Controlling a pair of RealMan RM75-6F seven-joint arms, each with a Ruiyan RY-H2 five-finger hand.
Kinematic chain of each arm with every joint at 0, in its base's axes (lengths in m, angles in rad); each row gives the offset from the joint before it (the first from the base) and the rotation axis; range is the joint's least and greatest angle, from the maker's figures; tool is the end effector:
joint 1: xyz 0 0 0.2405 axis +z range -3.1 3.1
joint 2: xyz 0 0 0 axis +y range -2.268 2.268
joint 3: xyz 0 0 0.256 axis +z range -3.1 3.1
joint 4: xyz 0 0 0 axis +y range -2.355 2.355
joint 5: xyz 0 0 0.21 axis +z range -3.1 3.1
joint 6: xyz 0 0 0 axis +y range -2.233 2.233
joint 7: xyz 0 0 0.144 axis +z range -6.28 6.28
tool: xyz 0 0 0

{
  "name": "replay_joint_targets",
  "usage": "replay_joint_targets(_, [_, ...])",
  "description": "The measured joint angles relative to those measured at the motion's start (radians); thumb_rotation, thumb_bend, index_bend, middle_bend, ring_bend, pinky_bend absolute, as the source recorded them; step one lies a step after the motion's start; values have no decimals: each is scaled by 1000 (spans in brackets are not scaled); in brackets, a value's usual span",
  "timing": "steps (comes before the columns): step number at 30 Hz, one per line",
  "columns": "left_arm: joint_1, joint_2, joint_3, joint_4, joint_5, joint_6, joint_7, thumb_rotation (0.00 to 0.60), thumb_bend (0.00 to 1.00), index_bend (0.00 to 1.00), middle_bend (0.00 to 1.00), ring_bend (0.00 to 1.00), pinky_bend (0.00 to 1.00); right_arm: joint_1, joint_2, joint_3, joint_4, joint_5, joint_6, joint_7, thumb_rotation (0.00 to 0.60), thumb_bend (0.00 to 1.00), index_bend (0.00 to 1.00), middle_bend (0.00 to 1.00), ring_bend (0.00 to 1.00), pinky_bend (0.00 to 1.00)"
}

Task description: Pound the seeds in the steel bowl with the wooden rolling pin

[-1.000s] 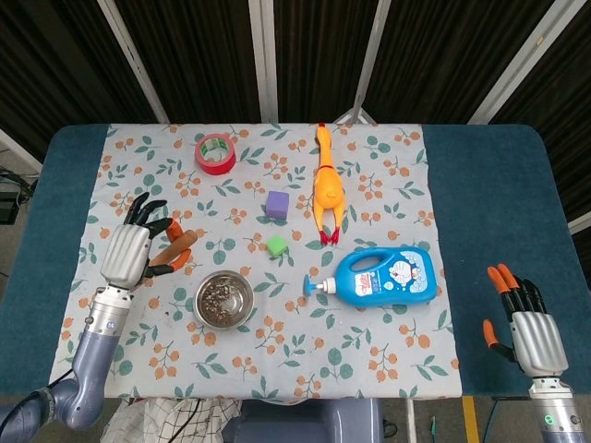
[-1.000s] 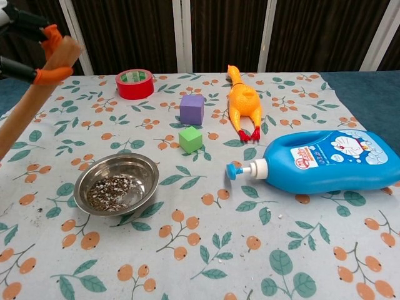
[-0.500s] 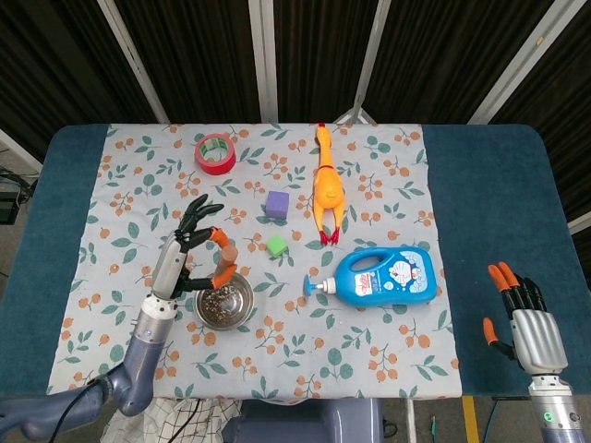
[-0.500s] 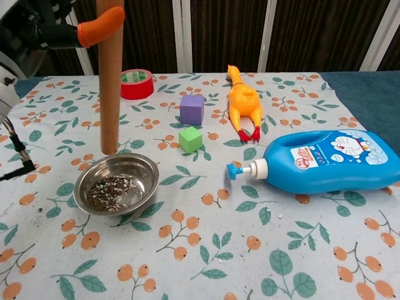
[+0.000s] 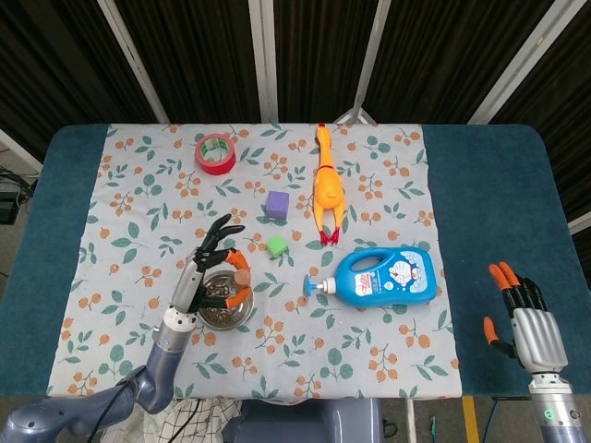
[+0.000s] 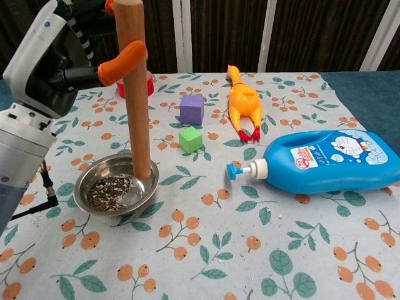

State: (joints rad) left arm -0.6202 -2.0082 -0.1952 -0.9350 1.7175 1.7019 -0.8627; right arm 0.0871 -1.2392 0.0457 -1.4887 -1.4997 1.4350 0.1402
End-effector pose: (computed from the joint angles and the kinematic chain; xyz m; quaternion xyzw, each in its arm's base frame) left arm -0.1140 0.2913 -0.0318 -0.4412 -0.4118 -0.7927 0.0865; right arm -0.3268 -0.1817 0.1242 0.5735 -0.4444 0.4120 0.5512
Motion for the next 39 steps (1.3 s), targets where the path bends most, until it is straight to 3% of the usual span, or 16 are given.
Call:
replay_joint_targets(18, [1, -55, 12, 179, -72, -23, -188, 600, 921, 605, 712, 181, 0, 3, 2, 8, -18, 31, -21, -12, 600, 522, 0, 0, 0, 0])
replay_joint_targets(39, [21, -99, 57, 351, -74, 26, -277, 600, 922, 605, 713, 185, 0, 3, 2, 11, -25, 42, -28, -20, 600, 522, 0, 0, 0, 0])
